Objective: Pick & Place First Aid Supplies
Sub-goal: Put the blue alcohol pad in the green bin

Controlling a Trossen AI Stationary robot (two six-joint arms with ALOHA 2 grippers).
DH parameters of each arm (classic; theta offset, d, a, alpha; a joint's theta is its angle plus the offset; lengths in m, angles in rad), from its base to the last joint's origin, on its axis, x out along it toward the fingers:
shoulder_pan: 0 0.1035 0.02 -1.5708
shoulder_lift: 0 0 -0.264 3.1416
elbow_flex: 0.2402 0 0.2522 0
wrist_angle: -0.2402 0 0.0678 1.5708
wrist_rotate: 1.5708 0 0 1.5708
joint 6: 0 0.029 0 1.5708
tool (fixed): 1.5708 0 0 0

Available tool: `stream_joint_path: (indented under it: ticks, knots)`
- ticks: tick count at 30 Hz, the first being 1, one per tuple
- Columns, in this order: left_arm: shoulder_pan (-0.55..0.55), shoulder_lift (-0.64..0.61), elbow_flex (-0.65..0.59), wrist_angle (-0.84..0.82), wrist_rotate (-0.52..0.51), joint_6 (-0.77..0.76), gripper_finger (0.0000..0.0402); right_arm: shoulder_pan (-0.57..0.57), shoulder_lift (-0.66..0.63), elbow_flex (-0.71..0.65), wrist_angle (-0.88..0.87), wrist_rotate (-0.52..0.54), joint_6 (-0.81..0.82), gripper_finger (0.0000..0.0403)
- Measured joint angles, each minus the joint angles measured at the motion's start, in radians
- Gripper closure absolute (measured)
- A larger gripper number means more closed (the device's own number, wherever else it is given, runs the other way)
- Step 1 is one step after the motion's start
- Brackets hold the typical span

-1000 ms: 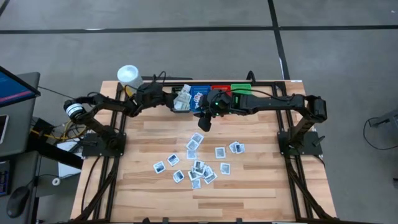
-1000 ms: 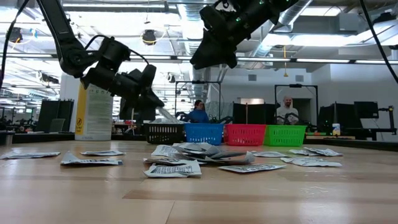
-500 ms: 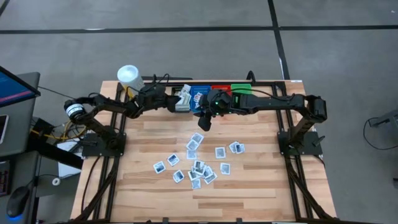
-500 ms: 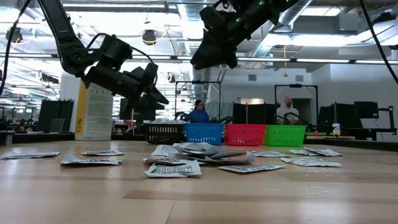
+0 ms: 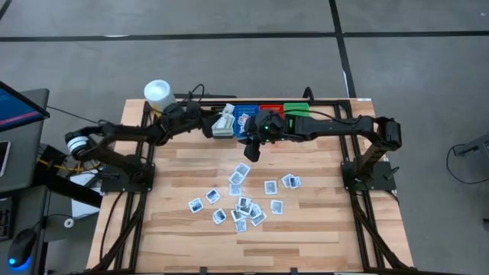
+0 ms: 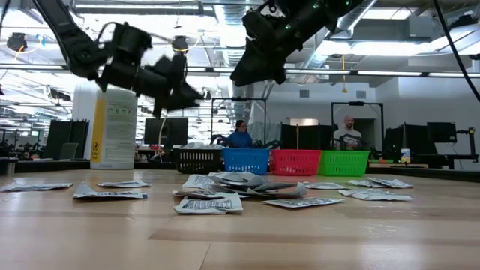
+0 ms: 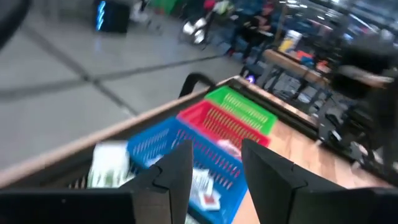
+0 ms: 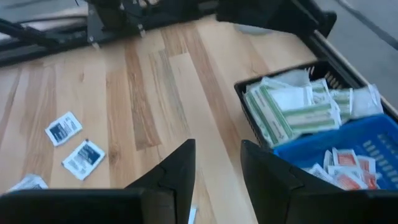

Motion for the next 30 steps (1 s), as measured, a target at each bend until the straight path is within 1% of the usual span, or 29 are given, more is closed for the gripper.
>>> stream_joint_path:
  ticks: [3,7,8,10,13,18,20,25,30]
  knots:
    - [-0.034,-0.066,0.000,-0.001,0.000,0.121,0.0263,0.000,0.000,-0.045,0.099,-0.009,-0.013,0.0280]
    - [-0.080,-0.140,0.000,-0.016,0.001,0.270,0.0263,-0.008,0.000,-0.120,0.257,-0.065,-0.013,0.0280]
    - [-0.086,-0.161,0.000,-0.035,0.002,0.299,0.0263,-0.011,0.000,-0.135,0.273,-0.081,-0.006,0.0280]
    - [-0.095,-0.200,0.000,-0.078,0.001,0.336,0.0264,-0.020,-0.005,-0.155,0.256,-0.086,0.008,0.0281]
    - [-0.095,-0.258,0.000,-0.171,0.002,0.346,0.0266,-0.023,-0.034,-0.185,0.211,-0.072,0.007,0.0281]
    - [-0.095,-0.345,0.000,-0.344,0.027,0.346,0.0266,-0.015,-0.101,-0.209,-0.003,-0.020,-0.015,0.0281]
    - [-0.103,-0.374,0.000,-0.394,0.040,0.338,0.0266,-0.005,-0.138,-0.224,-0.048,0.011,-0.025,0.0281]
    - [-0.139,-0.405,0.000,-0.439,0.043,0.310,0.0266,0.019,-0.268,-0.342,-0.055,0.086,-0.022,0.0281]
    - [-0.190,-0.395,0.000,-0.441,0.043,0.305,0.0266,0.036,-0.420,-0.501,-0.032,0.133,0.083,0.0281]
